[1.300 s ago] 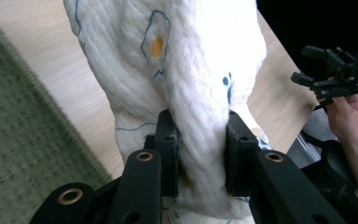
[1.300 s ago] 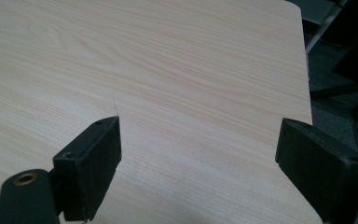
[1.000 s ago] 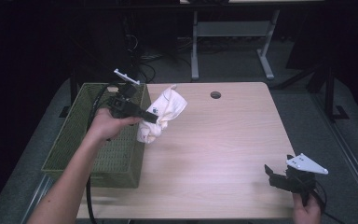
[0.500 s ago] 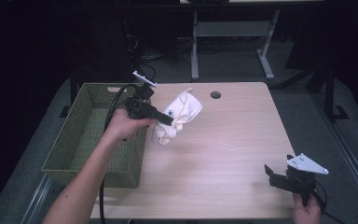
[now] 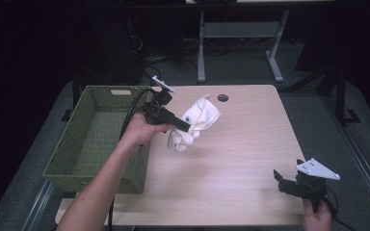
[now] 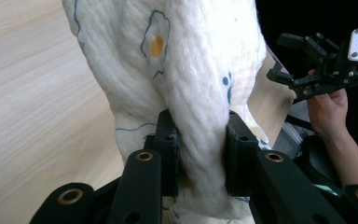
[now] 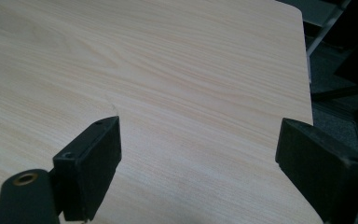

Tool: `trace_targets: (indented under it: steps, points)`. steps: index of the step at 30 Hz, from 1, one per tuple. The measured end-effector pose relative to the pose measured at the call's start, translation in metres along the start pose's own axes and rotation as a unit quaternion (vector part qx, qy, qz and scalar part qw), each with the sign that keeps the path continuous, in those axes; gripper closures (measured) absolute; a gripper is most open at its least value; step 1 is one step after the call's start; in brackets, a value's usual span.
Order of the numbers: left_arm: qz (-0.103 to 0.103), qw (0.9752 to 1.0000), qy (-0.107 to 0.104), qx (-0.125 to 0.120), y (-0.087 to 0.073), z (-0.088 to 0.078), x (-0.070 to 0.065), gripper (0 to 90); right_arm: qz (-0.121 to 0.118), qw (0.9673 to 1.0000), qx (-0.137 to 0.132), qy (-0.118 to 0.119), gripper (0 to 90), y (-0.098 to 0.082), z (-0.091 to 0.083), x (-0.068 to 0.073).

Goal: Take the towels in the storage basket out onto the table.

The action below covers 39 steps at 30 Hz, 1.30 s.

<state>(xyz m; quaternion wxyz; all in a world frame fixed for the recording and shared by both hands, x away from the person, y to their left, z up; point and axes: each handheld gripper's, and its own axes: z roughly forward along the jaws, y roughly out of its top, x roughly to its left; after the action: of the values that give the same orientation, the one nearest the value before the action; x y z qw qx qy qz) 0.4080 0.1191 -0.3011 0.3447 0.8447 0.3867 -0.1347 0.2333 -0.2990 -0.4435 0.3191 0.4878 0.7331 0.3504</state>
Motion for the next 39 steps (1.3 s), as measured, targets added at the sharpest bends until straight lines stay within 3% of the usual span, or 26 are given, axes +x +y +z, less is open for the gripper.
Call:
trace_targets:
  steps: [23, 39]
  points:
    - [-0.002, 0.9997, -0.007, 0.022, 0.013, 0.05, -0.006, 70.4, 0.003, 1.0, -0.001, 0.002, 13.9, 0.0, 0.0, 0.0]
    - [-0.017, 0.9989, 0.005, 0.043, 0.016, 0.095, -0.004, 69.7, 0.0, 1.0, -0.002, 0.003, 13.9, 0.001, 0.0, 0.0]
